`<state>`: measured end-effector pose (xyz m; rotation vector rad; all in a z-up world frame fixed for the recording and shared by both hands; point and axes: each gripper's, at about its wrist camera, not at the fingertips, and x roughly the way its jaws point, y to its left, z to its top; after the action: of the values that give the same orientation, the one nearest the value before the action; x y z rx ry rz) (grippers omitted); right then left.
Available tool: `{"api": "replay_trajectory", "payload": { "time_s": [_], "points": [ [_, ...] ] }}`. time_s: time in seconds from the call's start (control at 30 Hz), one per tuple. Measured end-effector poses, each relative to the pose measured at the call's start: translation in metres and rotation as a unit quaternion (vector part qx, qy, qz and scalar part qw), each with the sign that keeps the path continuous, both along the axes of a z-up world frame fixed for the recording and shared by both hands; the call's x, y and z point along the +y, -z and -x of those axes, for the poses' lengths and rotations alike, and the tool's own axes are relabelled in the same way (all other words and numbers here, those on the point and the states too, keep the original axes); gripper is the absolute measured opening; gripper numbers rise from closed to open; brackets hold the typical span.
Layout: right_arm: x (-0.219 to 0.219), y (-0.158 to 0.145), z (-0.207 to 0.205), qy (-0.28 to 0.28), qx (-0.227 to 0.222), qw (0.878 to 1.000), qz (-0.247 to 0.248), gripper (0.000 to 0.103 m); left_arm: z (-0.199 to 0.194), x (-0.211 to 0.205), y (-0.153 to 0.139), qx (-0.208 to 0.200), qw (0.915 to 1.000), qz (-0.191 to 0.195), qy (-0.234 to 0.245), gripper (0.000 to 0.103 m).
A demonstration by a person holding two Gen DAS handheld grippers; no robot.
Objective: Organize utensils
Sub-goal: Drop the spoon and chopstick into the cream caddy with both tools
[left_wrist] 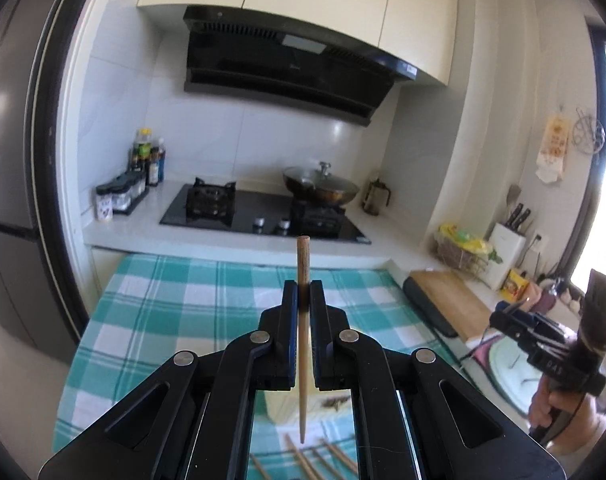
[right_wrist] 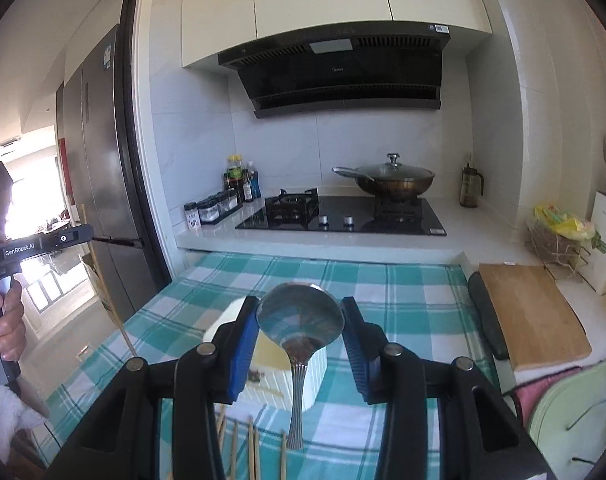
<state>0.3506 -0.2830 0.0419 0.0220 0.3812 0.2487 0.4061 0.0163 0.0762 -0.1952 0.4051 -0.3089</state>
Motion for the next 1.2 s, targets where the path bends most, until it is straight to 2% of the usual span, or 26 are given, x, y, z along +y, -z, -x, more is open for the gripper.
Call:
{"api": "replay_trajectory", "payload": {
  "time_s": [0.13,0.2,0.27,0.37,0.53,0.63,0.73,0.77,0.8,0.83,0.87,0.9,0.97,1.03,1.1,1.2],
  "points": [
    [0.017,-0.019,-0.034,0.000,-0.043,0.999,-0.012,0.041,-0.036,-0.019,-0.004,-0.030,0.9992,0.002,-0.026,0.004],
    [0.026,-0.018,-0.049,0.002,-0.056,0.998,-0.013,0.041,-0.056,-0.027,0.006,-0.021,0.9993,-0.005,-0.031,0.004],
    [0.035,-0.007,-0.070,0.003,-0.050,0.999,-0.008,0.041,-0.075,-0.036,0.026,0.002,0.9993,-0.017,-0.034,0.004],
    [0.043,0.022,-0.102,0.001,-0.005,1.000,0.002,0.041,-0.103,-0.045,0.061,0.060,0.9975,-0.030,-0.023,0.004],
    [0.046,0.081,-0.147,0.000,0.110,0.994,0.015,0.041,-0.133,-0.054,0.121,0.152,0.9871,-0.048,-0.004,0.004],
    [0.044,0.108,-0.166,0.011,0.157,0.987,0.019,0.041,-0.139,-0.053,0.139,0.168,0.9846,-0.048,-0.007,0.004],
    [0.037,0.118,-0.176,0.026,0.168,0.985,0.009,0.041,-0.142,-0.052,0.141,0.178,0.9830,-0.043,-0.010,0.005],
    [0.037,0.118,-0.178,0.031,0.168,0.985,0.007,0.042,-0.143,-0.050,0.142,0.183,0.9822,-0.038,-0.013,0.009],
    [0.037,0.118,-0.181,0.034,0.168,0.985,0.007,0.043,-0.142,-0.048,0.142,0.187,0.9818,-0.032,-0.012,0.020],
    [0.036,0.117,-0.184,0.038,0.165,0.986,0.008,0.045,-0.139,-0.045,0.141,0.188,0.9816,-0.030,-0.011,0.026],
    [0.035,0.115,-0.185,0.041,0.164,0.986,0.006,0.050,-0.132,-0.041,0.139,0.186,0.9820,-0.031,-0.011,0.036],
    [0.033,0.111,-0.181,0.040,0.162,0.986,-0.003,0.051,-0.126,-0.039,0.137,0.183,0.9824,-0.035,-0.010,0.042],
    [0.026,0.103,-0.166,0.036,0.156,0.987,-0.021,0.051,-0.103,-0.031,0.133,0.184,0.9815,-0.054,-0.002,0.045],
    [0.020,0.096,-0.141,0.027,0.147,0.989,-0.025,0.051,-0.074,-0.020,0.137,0.198,0.9775,-0.072,0.006,0.055],
    [0.015,0.095,-0.104,0.015,0.138,0.990,-0.002,0.051,-0.032,-0.006,0.151,0.214,0.9730,-0.083,0.016,0.069],
    [0.006,0.109,-0.039,0.007,0.133,0.990,0.047,0.051,0.027,0.009,0.186,0.247,0.9644,-0.091,0.018,0.071]
  ]
}}
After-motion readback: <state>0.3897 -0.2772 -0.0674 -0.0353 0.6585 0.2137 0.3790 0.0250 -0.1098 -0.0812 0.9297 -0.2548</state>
